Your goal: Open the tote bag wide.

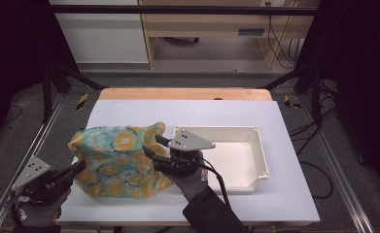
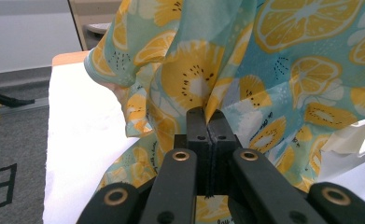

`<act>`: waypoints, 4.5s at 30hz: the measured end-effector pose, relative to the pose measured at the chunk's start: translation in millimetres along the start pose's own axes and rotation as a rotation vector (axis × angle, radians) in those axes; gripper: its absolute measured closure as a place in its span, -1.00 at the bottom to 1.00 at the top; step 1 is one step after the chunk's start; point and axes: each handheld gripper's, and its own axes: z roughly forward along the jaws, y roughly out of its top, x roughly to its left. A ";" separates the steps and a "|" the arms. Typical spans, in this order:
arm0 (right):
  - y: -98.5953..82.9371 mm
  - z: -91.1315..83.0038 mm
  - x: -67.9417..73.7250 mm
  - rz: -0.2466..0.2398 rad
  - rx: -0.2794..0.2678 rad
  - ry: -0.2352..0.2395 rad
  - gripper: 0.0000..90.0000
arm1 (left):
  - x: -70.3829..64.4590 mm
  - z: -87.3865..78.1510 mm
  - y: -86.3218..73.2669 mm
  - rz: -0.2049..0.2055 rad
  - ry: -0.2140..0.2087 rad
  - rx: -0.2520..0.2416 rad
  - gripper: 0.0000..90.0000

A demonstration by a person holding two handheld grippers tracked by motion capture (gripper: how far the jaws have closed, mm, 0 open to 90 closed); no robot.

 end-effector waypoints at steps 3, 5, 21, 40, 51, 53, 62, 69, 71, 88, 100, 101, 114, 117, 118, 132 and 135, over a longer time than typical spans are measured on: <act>4.8 4.4 -2.6 -0.002 0.005 -0.013 -0.05 | 0.2 0.1 0.0 0.000 0.000 0.000 0.99; 7.8 10.5 -3.3 0.004 0.012 -0.023 -0.09 | 0.2 0.1 0.0 0.000 -0.001 0.000 0.99; -4.0 23.4 -3.7 -0.018 0.093 -0.055 0.96 | 1.7 -0.1 0.3 -0.004 -0.002 -0.003 0.96; -0.8 -10.4 6.4 -0.031 0.045 -0.014 1.00 | -3.1 -24.5 21.9 -0.010 0.007 -0.103 0.38; -4.5 -6.6 13.6 -0.038 0.068 0.014 1.00 | -3.5 -23.7 33.6 0.005 0.003 -0.129 0.88; -4.2 -6.1 14.3 -0.040 0.066 0.017 1.00 | -4.6 -26.3 33.4 0.013 0.002 -0.137 0.93; 3.8 -13.2 25.3 -0.068 0.036 0.057 1.00 | -8.4 -40.8 25.8 0.017 -0.010 -0.150 0.99; -19.4 -7.6 24.8 -0.042 0.088 0.070 1.00 | -11.6 -36.4 14.1 0.023 -0.006 -0.107 0.99; -26.2 -6.2 22.4 -0.026 0.098 0.066 1.00 | -10.9 -33.3 10.2 0.015 -0.007 -0.099 0.99; -20.8 -0.8 13.9 -0.010 0.046 0.034 0.39 | -7.8 -22.0 3.2 0.014 0.000 -0.063 0.99; 5.9 14.5 8.3 -0.037 0.015 -0.031 0.23 | -6.3 -20.0 3.5 0.014 -0.002 -0.058 0.98; 4.6 15.1 9.2 -0.045 0.032 -0.035 0.37 | -6.0 -19.9 3.5 0.013 -0.002 -0.058 0.98; -11.1 -7.5 12.0 -0.041 0.033 0.006 0.98 | -9.8 -17.7 5.0 0.016 -0.012 -0.065 0.84; -14.8 -5.4 13.7 -0.043 0.052 0.014 0.98 | -9.3 -21.0 8.0 0.013 -0.005 -0.078 0.68; -17.1 -3.5 14.2 -0.042 0.062 0.016 0.98 | -8.6 -25.0 13.5 0.006 0.003 -0.092 0.49; -22.6 2.6 16.2 -0.044 0.092 0.026 0.98 | -4.2 -20.1 36.2 0.010 0.009 -0.096 0.71; -22.6 3.0 16.9 -0.042 0.089 0.028 0.98 | -5.5 -24.0 36.0 0.019 0.005 -0.110 0.87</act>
